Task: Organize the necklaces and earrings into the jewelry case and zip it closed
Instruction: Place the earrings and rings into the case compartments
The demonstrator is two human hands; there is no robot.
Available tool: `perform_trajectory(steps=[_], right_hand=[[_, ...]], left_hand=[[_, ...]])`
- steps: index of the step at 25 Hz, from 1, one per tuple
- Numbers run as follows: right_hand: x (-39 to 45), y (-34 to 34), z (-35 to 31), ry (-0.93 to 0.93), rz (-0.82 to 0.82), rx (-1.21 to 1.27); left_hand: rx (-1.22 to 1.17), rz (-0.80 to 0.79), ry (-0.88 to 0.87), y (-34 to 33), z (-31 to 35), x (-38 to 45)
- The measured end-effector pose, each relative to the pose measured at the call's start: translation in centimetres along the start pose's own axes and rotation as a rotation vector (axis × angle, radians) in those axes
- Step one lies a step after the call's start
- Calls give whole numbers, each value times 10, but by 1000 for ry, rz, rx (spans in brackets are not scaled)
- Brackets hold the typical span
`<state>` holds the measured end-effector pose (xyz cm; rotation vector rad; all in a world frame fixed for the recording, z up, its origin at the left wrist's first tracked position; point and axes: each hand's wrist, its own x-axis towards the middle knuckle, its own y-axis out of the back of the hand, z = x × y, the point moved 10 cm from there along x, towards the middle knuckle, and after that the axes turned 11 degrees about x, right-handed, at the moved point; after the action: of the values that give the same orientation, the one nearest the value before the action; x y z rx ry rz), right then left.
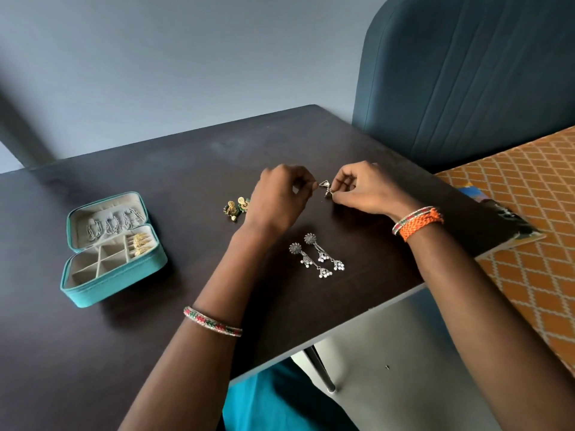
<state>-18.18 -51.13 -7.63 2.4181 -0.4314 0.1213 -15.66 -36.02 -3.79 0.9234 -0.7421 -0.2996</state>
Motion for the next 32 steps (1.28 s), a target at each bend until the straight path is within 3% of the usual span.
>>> perform_trajectory(steps=[6, 10, 13, 17, 21, 25, 32], right_hand=[[-2, -2, -9, 88, 36, 33], [-2, 4, -16, 142, 97, 422], [-2, 1, -24, 142, 51, 685], [-7, -12, -34, 139, -54, 788], [-7, -14, -32, 124, -80, 802], [-7, -14, -31, 120, -74, 775], [-6, -23, -37, 236, -52, 424]], left_hand=[[-29, -56, 65, -8, -10, -1], [-95, -54, 66, -4, -7, -2], [-200, -35, 110, -2, -8, -2], [-476, 45, 238, -5, -28, -2], [-710, 40, 314, -6, -29, -7], [-771, 30, 351, -12, -28, -9], [-860, 2, 373, -24, -35, -9]])
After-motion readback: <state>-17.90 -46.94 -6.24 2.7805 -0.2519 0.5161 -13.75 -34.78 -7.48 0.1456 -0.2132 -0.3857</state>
